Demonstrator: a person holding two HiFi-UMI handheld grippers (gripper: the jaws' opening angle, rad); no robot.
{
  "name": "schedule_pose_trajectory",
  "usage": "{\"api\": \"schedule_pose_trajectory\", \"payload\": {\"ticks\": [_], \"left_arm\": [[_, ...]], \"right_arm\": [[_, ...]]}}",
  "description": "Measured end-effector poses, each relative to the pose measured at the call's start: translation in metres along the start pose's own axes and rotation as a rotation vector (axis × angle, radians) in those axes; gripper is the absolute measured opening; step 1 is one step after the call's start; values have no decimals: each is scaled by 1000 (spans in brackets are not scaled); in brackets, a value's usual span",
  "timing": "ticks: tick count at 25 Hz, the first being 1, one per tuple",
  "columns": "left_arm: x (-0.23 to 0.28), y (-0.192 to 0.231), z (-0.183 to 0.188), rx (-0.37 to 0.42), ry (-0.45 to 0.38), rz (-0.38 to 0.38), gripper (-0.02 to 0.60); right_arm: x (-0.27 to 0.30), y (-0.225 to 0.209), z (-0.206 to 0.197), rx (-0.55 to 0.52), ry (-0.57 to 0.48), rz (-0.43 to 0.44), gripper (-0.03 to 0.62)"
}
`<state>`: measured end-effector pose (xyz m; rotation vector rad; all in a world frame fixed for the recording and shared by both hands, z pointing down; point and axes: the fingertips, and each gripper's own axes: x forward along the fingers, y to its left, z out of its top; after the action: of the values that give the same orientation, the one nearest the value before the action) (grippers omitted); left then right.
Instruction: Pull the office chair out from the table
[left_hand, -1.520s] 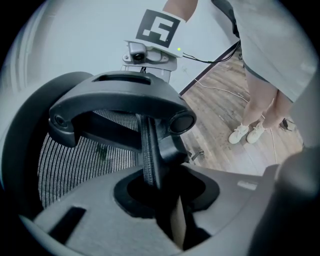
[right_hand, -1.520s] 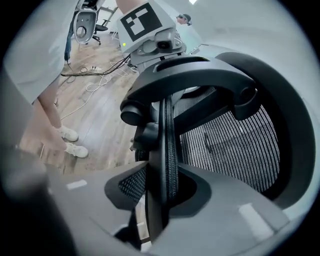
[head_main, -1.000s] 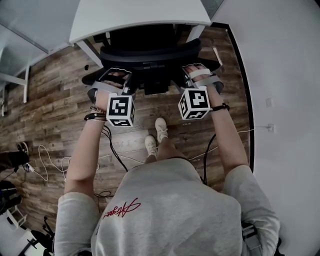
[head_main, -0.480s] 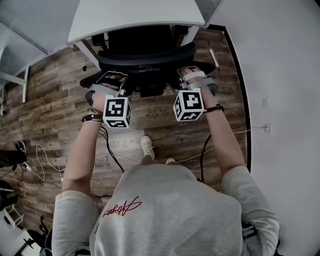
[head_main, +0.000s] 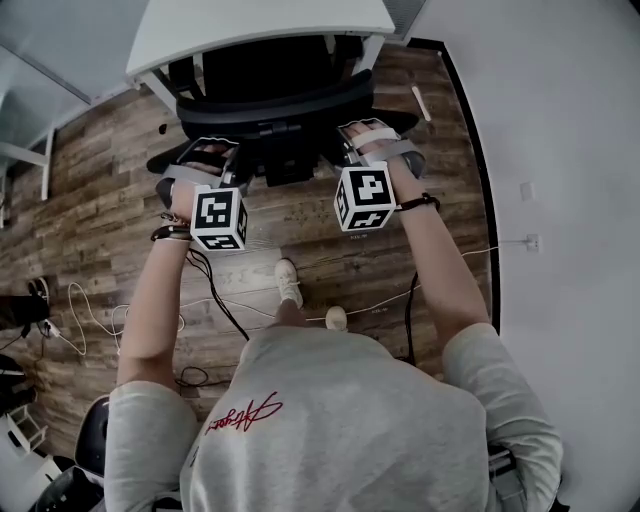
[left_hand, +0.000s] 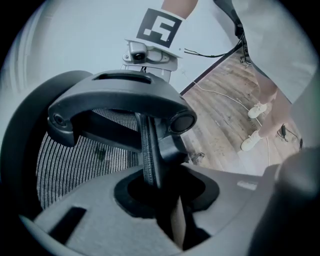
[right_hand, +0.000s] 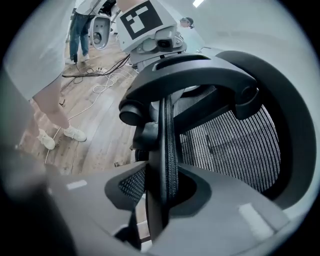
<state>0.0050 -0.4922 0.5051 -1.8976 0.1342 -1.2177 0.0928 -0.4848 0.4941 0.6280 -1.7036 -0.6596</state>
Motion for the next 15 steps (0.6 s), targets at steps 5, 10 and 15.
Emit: {"api": "schedule_pose_trajectory", "payload": {"ticks": [5, 10, 15], "left_arm": [[-19, -24, 1, 10, -8, 1, 103], [-23, -28, 7, 12, -1, 11, 103], [-29, -29, 12, 37, -6, 37, 103]], "right_arm": [[-15, 23, 19, -3, 8, -30, 107], [-20, 29, 18, 9, 14, -8, 107], [-26, 31, 20, 10, 8, 12, 107]]}}
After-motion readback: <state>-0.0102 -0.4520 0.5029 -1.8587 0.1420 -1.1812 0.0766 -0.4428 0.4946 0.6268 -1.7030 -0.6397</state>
